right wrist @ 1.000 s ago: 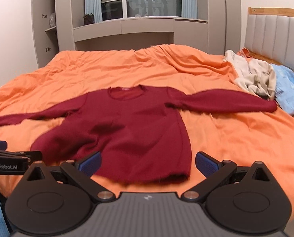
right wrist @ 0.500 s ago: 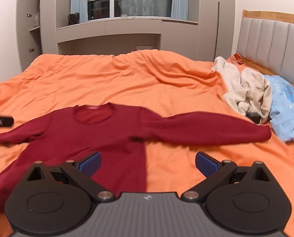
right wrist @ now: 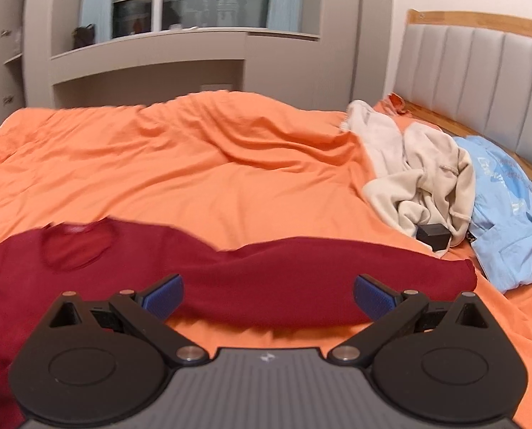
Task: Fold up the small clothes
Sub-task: 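Move the right gripper to a sweater sleeve cuff and close on it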
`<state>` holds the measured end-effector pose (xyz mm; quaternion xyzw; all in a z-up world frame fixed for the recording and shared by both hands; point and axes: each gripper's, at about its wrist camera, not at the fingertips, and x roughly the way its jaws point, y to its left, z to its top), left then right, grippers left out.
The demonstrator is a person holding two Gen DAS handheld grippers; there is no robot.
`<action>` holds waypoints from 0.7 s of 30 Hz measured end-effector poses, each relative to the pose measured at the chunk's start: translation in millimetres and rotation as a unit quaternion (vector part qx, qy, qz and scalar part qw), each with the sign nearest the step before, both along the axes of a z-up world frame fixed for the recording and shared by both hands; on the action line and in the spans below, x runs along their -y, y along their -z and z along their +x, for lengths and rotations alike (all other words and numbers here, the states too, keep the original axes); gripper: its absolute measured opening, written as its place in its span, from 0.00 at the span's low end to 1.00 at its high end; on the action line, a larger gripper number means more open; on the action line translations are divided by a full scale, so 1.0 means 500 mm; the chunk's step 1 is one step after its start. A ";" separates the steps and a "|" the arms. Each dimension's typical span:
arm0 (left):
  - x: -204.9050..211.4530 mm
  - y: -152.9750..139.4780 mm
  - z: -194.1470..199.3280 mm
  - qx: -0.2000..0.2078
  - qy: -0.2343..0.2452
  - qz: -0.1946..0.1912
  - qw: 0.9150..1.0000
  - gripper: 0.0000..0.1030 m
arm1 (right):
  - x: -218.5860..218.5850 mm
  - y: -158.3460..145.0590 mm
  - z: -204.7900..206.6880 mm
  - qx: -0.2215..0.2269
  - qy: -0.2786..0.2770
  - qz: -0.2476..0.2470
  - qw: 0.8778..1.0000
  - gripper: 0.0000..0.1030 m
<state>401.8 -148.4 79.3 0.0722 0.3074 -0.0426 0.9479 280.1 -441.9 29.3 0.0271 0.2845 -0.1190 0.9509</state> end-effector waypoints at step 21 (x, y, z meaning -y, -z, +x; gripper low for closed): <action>0.131 0.367 0.066 -0.073 0.020 0.006 0.997 1.00 | 0.383 0.253 0.019 0.040 0.170 0.114 0.978 0.96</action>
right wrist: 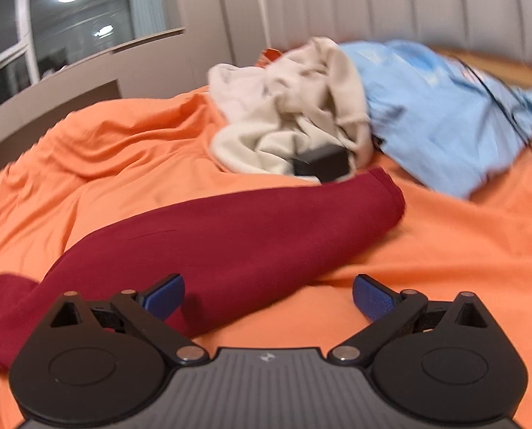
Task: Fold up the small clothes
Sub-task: 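Move the right gripper to a sweater sleeve cuff and close on it, then lift the held sleeve across the sweater front and open the right gripper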
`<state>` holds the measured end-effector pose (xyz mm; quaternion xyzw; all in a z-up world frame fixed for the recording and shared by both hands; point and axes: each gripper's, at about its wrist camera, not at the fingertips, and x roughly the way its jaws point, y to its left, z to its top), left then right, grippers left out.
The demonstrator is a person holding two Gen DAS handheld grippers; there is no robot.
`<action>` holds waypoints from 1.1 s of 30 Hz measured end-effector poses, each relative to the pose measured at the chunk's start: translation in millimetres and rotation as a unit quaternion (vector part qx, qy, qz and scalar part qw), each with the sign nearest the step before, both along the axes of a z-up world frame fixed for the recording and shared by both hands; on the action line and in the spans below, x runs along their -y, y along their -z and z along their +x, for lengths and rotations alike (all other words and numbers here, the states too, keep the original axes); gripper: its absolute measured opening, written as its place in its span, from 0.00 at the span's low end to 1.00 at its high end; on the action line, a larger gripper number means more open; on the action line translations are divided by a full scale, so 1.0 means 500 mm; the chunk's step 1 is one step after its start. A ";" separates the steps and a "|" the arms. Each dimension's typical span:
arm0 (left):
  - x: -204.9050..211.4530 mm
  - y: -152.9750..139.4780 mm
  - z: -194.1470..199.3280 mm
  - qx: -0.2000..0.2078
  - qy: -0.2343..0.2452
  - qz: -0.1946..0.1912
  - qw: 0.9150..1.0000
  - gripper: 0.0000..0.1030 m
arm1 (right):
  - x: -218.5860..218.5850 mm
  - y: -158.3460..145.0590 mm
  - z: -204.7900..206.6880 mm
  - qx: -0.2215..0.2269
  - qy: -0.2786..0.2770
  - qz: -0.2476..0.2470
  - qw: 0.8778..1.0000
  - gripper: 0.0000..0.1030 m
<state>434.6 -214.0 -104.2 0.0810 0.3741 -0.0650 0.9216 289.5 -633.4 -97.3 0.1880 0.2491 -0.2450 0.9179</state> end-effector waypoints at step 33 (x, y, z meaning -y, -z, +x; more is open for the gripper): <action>-0.364 -0.320 -0.013 0.024 -0.142 -0.061 0.988 1.00 | -0.564 -0.322 0.133 0.137 -0.234 -0.241 0.932 0.06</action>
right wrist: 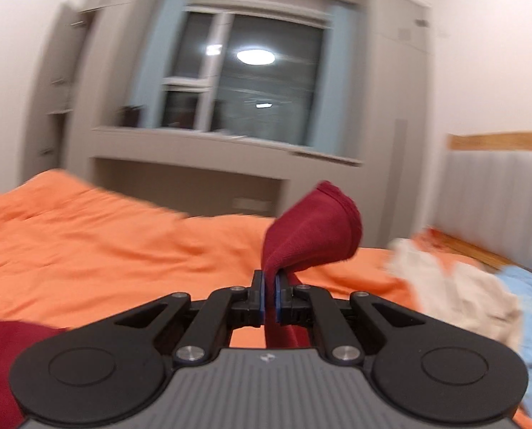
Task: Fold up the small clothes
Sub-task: 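Lift the held sleeve across the sweater front and open the right gripper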
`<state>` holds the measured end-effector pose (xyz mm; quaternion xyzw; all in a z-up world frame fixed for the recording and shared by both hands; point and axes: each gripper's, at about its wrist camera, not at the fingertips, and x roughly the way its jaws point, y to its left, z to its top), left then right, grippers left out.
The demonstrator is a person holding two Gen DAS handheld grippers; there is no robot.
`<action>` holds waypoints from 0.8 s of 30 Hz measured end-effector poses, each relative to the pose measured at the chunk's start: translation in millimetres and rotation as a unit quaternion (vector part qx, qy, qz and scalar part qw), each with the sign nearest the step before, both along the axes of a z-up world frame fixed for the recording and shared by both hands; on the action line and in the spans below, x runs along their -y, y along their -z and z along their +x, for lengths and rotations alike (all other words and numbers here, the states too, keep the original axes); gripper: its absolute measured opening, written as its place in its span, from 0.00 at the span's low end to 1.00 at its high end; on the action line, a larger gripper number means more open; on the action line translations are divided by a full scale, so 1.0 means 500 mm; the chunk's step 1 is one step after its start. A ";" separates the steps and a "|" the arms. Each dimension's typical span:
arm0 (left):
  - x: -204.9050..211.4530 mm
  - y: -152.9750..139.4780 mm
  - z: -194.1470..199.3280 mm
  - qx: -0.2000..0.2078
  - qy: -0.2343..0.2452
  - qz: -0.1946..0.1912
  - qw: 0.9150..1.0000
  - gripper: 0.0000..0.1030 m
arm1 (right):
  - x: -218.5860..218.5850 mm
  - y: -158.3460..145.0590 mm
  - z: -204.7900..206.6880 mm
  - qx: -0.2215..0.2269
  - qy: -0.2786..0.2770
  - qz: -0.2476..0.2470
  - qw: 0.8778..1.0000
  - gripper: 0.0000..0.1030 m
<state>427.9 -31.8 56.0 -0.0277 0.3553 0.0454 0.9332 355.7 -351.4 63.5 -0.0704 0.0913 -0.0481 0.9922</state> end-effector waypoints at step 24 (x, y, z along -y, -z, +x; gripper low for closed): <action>-0.019 0.167 0.030 -0.020 0.041 -0.049 0.998 1.00 | -0.264 0.201 -0.056 -0.193 -0.247 -0.118 0.942 0.94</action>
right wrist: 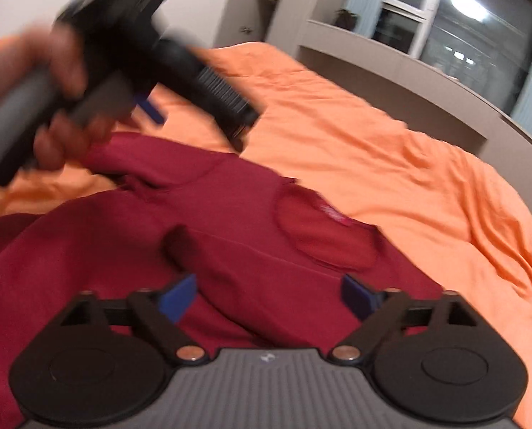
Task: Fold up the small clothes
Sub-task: 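Lift the held sleeve across the sweater front and open the right gripper, then move the left gripper to the other sleeve cuff and close on it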
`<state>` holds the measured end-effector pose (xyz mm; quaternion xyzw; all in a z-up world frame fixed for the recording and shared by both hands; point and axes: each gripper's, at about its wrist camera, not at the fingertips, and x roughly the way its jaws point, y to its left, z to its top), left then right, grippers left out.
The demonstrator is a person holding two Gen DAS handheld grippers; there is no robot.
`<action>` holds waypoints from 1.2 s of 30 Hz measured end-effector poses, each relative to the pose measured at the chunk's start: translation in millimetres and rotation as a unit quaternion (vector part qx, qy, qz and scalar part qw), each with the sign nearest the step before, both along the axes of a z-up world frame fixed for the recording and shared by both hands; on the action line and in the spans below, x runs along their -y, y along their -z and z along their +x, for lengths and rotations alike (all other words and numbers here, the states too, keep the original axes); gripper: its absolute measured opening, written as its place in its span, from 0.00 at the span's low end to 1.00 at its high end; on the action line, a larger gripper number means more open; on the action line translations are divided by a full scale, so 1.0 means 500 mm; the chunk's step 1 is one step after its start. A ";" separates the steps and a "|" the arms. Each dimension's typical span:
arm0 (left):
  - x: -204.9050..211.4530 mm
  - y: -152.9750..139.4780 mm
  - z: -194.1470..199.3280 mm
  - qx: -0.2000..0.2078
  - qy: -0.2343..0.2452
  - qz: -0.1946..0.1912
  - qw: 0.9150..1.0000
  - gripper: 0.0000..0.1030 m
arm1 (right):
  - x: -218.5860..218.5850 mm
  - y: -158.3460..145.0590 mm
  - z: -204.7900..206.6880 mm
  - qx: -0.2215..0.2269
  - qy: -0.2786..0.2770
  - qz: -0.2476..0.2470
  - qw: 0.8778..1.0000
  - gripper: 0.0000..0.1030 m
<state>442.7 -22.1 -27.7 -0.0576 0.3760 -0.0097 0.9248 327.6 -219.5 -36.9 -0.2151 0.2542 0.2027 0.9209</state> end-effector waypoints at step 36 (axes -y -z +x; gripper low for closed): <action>0.036 0.166 -0.068 -0.063 0.012 0.068 0.996 1.00 | 0.408 0.029 0.063 -0.045 0.259 0.117 0.958 0.66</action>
